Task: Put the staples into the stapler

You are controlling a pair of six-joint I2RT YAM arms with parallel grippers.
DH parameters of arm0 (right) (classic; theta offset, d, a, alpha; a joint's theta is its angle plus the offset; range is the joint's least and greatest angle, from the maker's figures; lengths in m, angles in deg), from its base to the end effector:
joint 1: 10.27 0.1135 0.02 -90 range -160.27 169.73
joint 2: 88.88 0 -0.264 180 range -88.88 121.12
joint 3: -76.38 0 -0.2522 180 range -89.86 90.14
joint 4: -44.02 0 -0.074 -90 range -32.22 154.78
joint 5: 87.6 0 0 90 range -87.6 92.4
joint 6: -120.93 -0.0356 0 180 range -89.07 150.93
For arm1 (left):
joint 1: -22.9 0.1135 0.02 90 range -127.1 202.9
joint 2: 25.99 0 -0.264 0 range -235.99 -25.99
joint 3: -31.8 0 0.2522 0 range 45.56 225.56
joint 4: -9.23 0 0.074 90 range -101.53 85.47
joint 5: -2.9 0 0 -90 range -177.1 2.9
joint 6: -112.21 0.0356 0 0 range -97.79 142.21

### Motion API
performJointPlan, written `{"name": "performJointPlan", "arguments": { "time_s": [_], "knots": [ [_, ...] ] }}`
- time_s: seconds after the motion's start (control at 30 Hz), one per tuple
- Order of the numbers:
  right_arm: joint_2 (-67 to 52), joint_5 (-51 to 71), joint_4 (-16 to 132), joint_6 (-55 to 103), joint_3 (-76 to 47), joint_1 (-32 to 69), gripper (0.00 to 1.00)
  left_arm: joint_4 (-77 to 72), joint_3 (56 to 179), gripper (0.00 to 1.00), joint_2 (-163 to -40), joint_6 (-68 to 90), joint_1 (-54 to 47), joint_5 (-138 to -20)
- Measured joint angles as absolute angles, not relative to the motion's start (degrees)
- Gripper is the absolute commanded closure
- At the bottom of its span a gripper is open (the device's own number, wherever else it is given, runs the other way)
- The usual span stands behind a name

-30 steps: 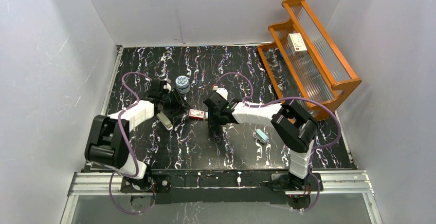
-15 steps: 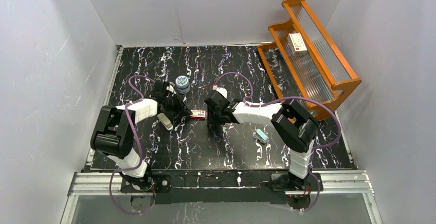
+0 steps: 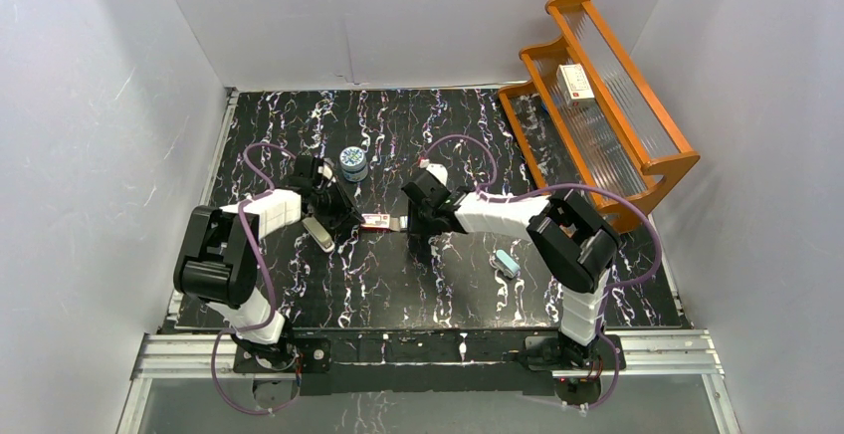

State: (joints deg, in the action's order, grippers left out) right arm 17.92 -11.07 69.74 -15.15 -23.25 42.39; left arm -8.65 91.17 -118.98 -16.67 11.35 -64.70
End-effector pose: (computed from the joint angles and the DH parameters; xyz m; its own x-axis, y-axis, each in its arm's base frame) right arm 0.2424 0.3041 0.1682 -0.8267 0.0713 -0.5581 -0.1312 0.9402 0.3144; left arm 0.3013 -0.0754 0.1538 -0.8590 -0.4168 -0.2974 -0.1563 0.7665 -0.6229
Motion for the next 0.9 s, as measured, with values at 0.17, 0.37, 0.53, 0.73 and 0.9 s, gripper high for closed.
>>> {"name": "performJointPlan", "arguments": {
  "time_s": [0.17,0.37,0.53,0.73,0.9],
  "knots": [
    [18.0,-11.0,69.5,-13.9,-23.2,40.9,0.57,-11.5,93.2,0.80,-119.0,-15.6,11.9,-66.2],
    [20.4,-9.2,67.6,-12.7,-20.7,39.5,0.57,-15.6,96.0,0.68,-119.0,-15.4,12.4,-71.1],
    [22.9,-7.9,66.1,-11.7,-17.8,38.5,0.56,-19.6,97.0,0.64,-117.4,-15.3,12.9,-75.3],
    [22.8,-6.4,65.9,-8.6,-16.6,38.1,0.50,-25.1,97.3,0.52,-110.1,-14.8,13.1,-78.0],
    [18.2,-2.2,66.2,-4.1,-17.3,38.1,0.43,-29.3,98.2,0.45,-102.7,-14.1,13.1,-80.1]
  ]
}}
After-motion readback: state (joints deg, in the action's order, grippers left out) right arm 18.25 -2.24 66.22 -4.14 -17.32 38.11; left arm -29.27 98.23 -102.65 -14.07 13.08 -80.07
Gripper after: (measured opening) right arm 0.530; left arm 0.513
